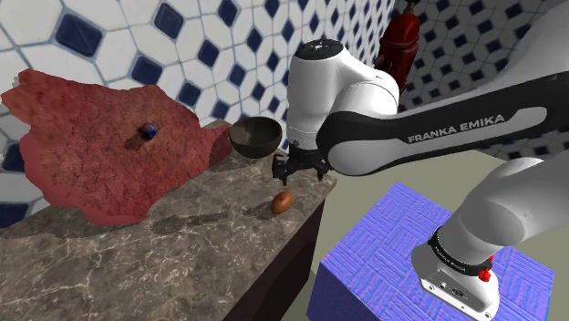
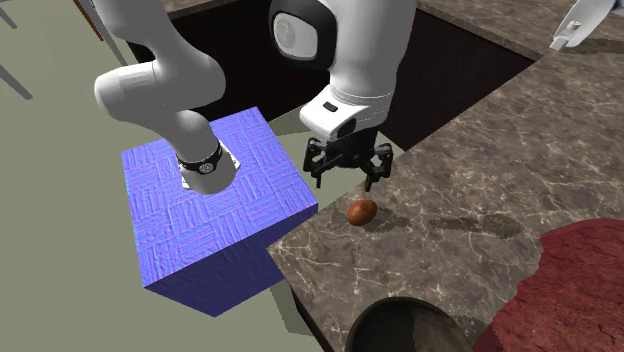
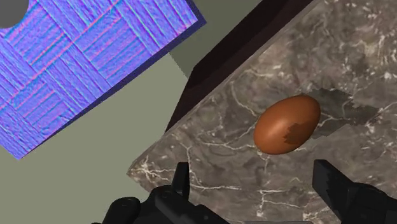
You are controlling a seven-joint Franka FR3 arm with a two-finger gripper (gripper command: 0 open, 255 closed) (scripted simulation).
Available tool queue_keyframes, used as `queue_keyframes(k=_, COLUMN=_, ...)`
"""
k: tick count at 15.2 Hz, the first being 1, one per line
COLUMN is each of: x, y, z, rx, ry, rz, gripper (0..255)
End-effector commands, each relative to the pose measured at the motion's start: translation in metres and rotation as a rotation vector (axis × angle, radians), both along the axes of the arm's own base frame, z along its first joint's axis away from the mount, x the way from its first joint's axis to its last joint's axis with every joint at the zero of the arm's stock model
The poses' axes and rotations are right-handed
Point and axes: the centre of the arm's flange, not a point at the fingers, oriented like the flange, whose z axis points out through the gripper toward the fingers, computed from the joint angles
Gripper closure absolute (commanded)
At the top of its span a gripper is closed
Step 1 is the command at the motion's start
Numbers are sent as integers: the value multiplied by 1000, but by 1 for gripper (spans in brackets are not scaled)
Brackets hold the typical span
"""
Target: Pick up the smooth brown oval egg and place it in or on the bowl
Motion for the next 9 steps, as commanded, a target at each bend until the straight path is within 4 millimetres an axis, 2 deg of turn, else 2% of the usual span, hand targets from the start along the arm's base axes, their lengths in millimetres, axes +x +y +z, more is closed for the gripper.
queue_keyframes(k=1, x=9, y=19, z=-20, rx=-8, ry=-4, rz=-45, gripper=0)
queue_keyframes(k=5, x=32, y=51, z=-60, rx=-30, ry=-10, rz=-127, gripper=0)
queue_keyframes(k=9, x=34, y=48, z=-80, rx=-30, ry=-10, rz=-127, gripper=0)
